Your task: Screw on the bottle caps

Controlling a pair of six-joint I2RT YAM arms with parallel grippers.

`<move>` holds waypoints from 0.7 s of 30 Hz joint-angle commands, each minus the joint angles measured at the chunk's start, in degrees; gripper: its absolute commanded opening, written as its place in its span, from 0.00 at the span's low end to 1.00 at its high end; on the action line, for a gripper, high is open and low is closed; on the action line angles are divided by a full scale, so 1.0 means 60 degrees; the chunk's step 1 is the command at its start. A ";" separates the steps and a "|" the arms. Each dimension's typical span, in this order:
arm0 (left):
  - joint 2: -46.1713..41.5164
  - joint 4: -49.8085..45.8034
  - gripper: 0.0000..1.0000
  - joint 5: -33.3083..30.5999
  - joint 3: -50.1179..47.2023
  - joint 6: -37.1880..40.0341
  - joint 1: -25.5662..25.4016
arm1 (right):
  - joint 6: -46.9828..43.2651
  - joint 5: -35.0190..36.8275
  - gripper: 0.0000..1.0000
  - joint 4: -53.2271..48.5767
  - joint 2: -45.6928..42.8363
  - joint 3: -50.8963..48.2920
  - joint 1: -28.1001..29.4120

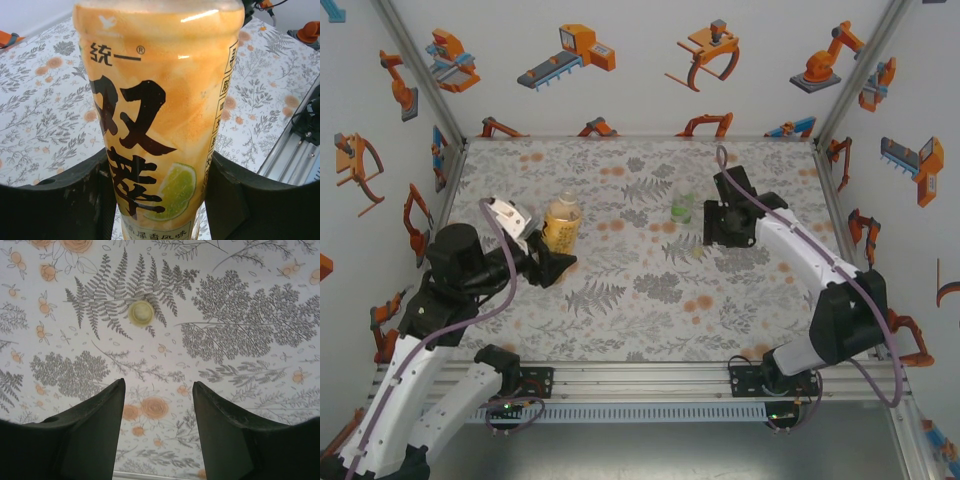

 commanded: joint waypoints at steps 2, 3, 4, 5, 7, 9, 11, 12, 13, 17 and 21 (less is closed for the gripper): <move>-0.0146 -0.0155 0.02 -0.0093 -0.0158 -0.0252 0.0043 | 0.0406 0.0338 0.52 0.1117 0.0659 -0.0203 0.0148; -0.0149 -0.0186 0.02 -0.0096 -0.0158 -0.0247 0.0042 | 0.0452 0.0312 0.52 0.1284 0.0783 -0.0228 0.0167; -0.0154 -0.0203 0.02 -0.0110 -0.0158 -0.0246 0.0039 | 0.0494 0.0316 0.52 0.1443 0.0925 -0.0267 0.0190; -0.0140 -0.0203 0.02 -0.0125 -0.0171 -0.0257 0.0046 | 0.0529 0.0343 0.52 0.1584 0.1074 -0.0282 0.0218; -0.0125 -0.0185 0.03 -0.0140 -0.0201 -0.0280 0.0043 | 0.0582 0.0416 0.52 0.1821 0.1315 -0.0309 0.0258; -0.0097 -0.0174 0.02 -0.0183 -0.0216 -0.0261 0.0037 | 0.0671 0.0396 0.52 0.2034 0.1531 -0.0334 0.0272; -0.0058 -0.0167 0.03 -0.0253 -0.0231 -0.0245 0.0048 | 0.0714 0.0339 0.52 0.2266 0.1766 -0.0352 0.0301; -0.0044 -0.0158 0.02 -0.0285 -0.0231 -0.0232 0.0047 | 0.0712 0.0309 0.52 0.2342 0.1867 -0.0328 0.0318; -0.0038 -0.0148 0.02 -0.0326 -0.0245 -0.0215 0.0043 | 0.0710 0.0301 0.52 0.2390 0.1978 -0.0301 0.0338; 0.0031 -0.0064 0.02 -0.0400 -0.0275 -0.0189 0.0038 | 0.0716 0.0301 0.51 0.2396 0.2394 -0.0163 0.0366; 0.0130 -0.0084 0.02 -0.0415 -0.0287 -0.0143 0.0040 | 0.0745 0.0252 0.49 0.2405 0.2657 -0.0138 0.0366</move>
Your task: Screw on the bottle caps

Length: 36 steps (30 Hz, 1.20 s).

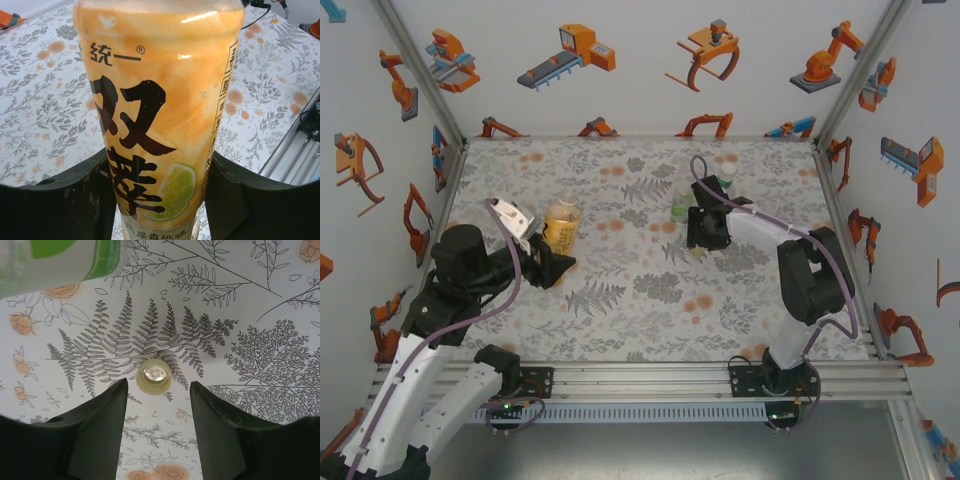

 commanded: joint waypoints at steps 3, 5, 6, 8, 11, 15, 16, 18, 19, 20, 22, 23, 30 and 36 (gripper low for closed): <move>0.0061 0.0058 0.02 -0.0061 -0.0072 -0.0064 0.0034 | 0.0251 -0.0007 0.47 0.0133 0.0243 0.0075 0.0064; 0.0058 0.0049 0.02 -0.0064 -0.0060 -0.0052 0.0039 | 0.0286 -0.0024 0.47 0.0112 0.0303 0.0064 0.0092; 0.0060 0.0049 0.02 -0.0091 -0.0057 -0.0038 0.0039 | 0.0294 -0.0024 0.47 0.0130 0.0322 0.0048 0.0104; 0.0060 0.0022 0.03 -0.0114 -0.0042 -0.0030 0.0032 | 0.0297 -0.0051 0.47 0.0181 0.0362 -0.0004 0.0119; 0.0050 -0.0010 0.02 -0.0116 -0.0027 -0.0028 0.0032 | 0.0298 -0.0097 0.47 0.0200 0.0428 0.0006 0.0137; 0.0003 -0.0079 0.02 -0.0137 -0.0027 -0.0002 0.0033 | 0.0290 -0.0112 0.46 0.0205 0.0529 0.0090 0.0163; -0.0001 -0.0083 0.02 -0.0149 -0.0035 0.0007 0.0031 | 0.0283 -0.0110 0.46 0.0186 0.0569 0.0112 0.0164; -0.0034 -0.0083 0.02 -0.0167 -0.0042 0.0005 0.0039 | 0.0282 -0.0126 0.46 0.0172 0.0626 0.0154 0.0184; -0.0057 -0.0076 0.02 -0.0163 -0.0032 0.0002 0.0043 | 0.0270 -0.0126 0.46 0.0182 0.0656 0.0173 0.0179; -0.0057 -0.0083 0.02 -0.0167 -0.0027 -0.0004 0.0032 | 0.0269 -0.0126 0.45 0.0171 0.0674 0.0167 0.0179; -0.0075 -0.0101 0.02 -0.0180 -0.0028 0.0016 0.0037 | 0.0264 -0.0126 0.44 0.0171 0.0705 0.0190 0.0202; -0.0072 -0.0111 0.02 -0.0181 -0.0035 0.0023 0.0035 | 0.0264 -0.0126 0.44 0.0185 0.0708 0.0192 0.0194; -0.0129 -0.0156 0.02 -0.0186 -0.0042 0.0030 0.0035 | 0.0257 -0.0112 0.42 0.0193 0.0832 0.0301 0.0193; -0.0182 -0.0173 0.02 -0.0211 -0.0057 0.0045 0.0037 | 0.0250 -0.0069 0.40 0.0084 0.0913 0.0386 0.0211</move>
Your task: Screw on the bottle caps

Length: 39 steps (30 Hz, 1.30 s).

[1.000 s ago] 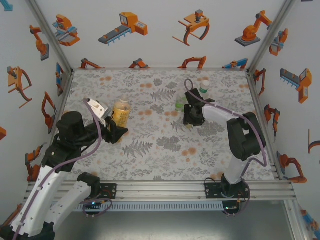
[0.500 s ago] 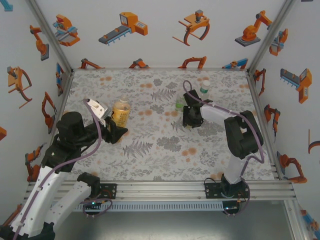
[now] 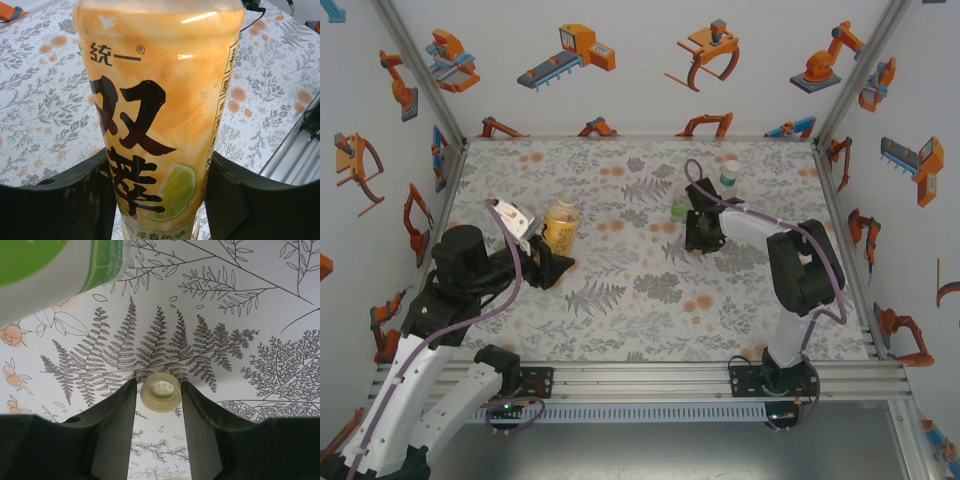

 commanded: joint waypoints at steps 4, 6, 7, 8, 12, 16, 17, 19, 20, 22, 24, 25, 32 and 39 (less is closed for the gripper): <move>-0.0128 0.0035 0.02 -0.0040 -0.0067 0.0043 0.0040 | 0.0066 0.0165 0.37 -0.0151 0.0072 0.0161 0.0149; -0.0132 0.0055 0.03 -0.0025 -0.0068 0.0024 0.0033 | 0.0067 0.0248 0.35 -0.0189 -0.0059 0.0112 0.0211; -0.0139 0.0070 0.03 -0.0025 -0.0082 0.0015 0.0040 | 0.0075 0.0264 0.35 -0.0209 -0.0120 0.0072 0.0228; -0.0139 0.0091 0.02 -0.0017 -0.0082 -0.0007 0.0031 | 0.0101 0.0287 0.35 -0.0258 -0.0179 0.0049 0.0260; -0.0188 0.0121 0.02 0.0033 -0.0093 -0.0076 0.0033 | 0.0245 0.0421 0.35 -0.0470 -0.0664 -0.0216 0.0374; -0.0314 0.0192 0.02 0.0061 -0.0181 -0.0146 0.0036 | 0.0492 0.0542 0.35 -0.0720 -0.1587 -0.0732 0.0518; -0.0338 0.0209 0.03 0.0063 -0.0197 -0.0146 0.0041 | 0.0538 0.0564 0.35 -0.0803 -0.1814 -0.0886 0.0569; -0.0314 0.0195 0.03 0.0091 -0.0172 -0.0132 0.0032 | 0.0658 0.0648 0.34 -0.1026 -0.2306 -0.1169 0.0705; -0.0293 0.0181 0.03 0.0121 -0.0145 -0.0136 0.0043 | 0.0744 0.0684 0.34 -0.1154 -0.2596 -0.1338 0.0805; -0.0238 0.0207 0.03 0.0190 -0.0112 -0.0153 0.0033 | 0.0907 0.0694 0.34 -0.1334 -0.3145 -0.1635 0.1016; -0.0177 0.0311 0.02 0.0235 -0.0122 -0.0318 0.0032 | 0.1095 0.0766 0.33 -0.1560 -0.3599 -0.1870 0.1381; -0.0146 0.0386 0.02 0.0246 -0.0139 -0.0411 0.0033 | 0.1167 0.0785 0.33 -0.1642 -0.3760 -0.1934 0.1552; -0.0047 0.0710 0.02 0.0370 -0.0228 -0.0828 0.0033 | 0.2082 0.1121 0.33 -0.1994 -0.3880 -0.1837 0.3471; -0.0243 0.0751 0.03 0.0369 -0.0216 -0.0955 0.0036 | 0.2730 0.1449 0.33 -0.1586 -0.2098 -0.0764 0.5342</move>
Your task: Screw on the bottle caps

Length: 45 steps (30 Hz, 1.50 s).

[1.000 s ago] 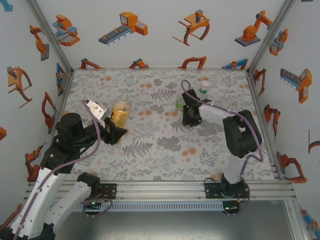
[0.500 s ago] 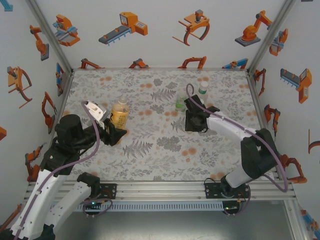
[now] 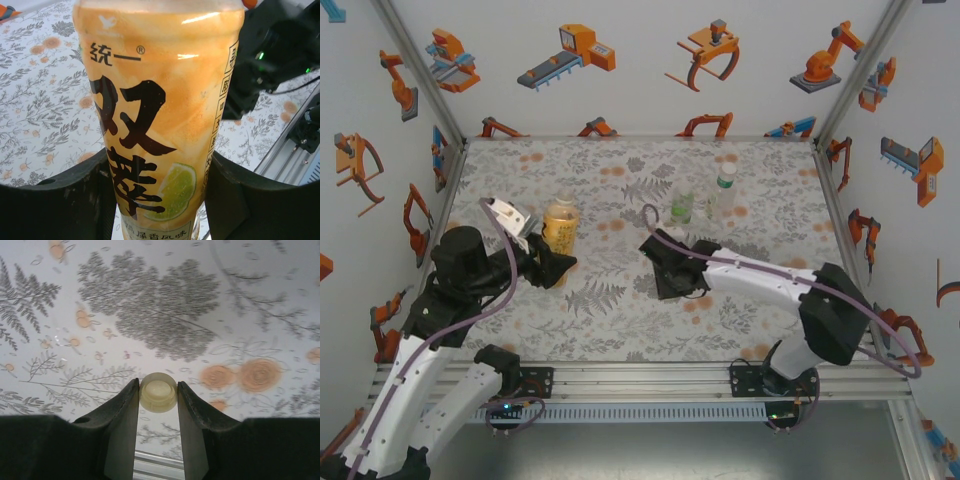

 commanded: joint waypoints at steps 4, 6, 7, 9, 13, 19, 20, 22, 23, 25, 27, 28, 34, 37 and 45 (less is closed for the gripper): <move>-0.0307 0.0235 0.03 0.0305 -0.0017 -0.0275 0.0032 | 0.0779 0.0406 0.33 0.0432 0.1558 0.1047 0.0945; -0.0379 0.0167 0.03 0.0274 -0.0017 -0.0282 0.0021 | 0.0887 0.0384 0.33 0.0628 0.1831 0.1094 0.1021; -0.0409 0.0135 0.03 0.0259 -0.0003 -0.0299 0.0028 | 0.0935 0.0404 0.33 0.0698 0.1918 0.1090 0.1055; -0.0436 0.0102 0.03 0.0247 -0.0002 -0.0310 0.0018 | 0.0963 0.0414 0.33 0.0856 0.2097 0.1037 0.1063; -0.0471 0.0068 0.03 0.0232 0.0003 -0.0356 0.0032 | 0.0967 0.0468 0.36 0.0897 0.2258 0.0965 0.1089; -0.0534 0.0072 0.03 0.0173 -0.0032 -0.0384 0.0026 | 0.1006 0.0451 0.44 0.0784 0.2263 0.0984 0.1098; -0.0534 0.0055 0.03 0.0173 -0.0047 -0.0396 0.0018 | 0.1016 0.0450 0.45 0.0739 0.2250 0.1008 0.1097; -0.0527 0.0056 0.03 0.0188 -0.0046 -0.0390 0.0019 | 0.1018 0.0473 0.46 0.0663 0.2188 0.1058 0.1104; -0.0535 0.0048 0.03 0.0174 -0.0048 -0.0382 0.0024 | 0.1014 0.0504 0.46 0.0628 0.2149 0.1084 0.1109; -0.0509 0.0068 0.03 0.0159 -0.0046 -0.0366 0.0030 | 0.0989 0.0528 0.45 0.0549 0.2037 0.1154 0.1134; -0.0499 0.0086 0.03 0.0162 -0.0030 -0.0348 0.0031 | 0.0985 0.0543 0.44 0.0468 0.1954 0.1266 0.1166; -0.0490 0.0101 0.03 0.0159 -0.0032 -0.0332 0.0032 | 0.0983 0.0548 0.44 0.0424 0.1932 0.1310 0.1196; -0.0381 0.0116 0.03 0.0173 -0.0016 -0.0292 0.0036 | 0.1086 0.0545 0.43 0.0331 0.1958 0.1398 0.1354; -0.0376 0.0122 0.03 0.0173 -0.0032 -0.0299 0.0036 | 0.1125 0.0550 0.43 0.0331 0.2014 0.1402 0.1354; -0.0417 0.0058 0.03 0.0144 -0.0073 -0.0256 0.0027 | 0.1109 0.0486 0.43 0.0338 0.2200 0.1388 0.1359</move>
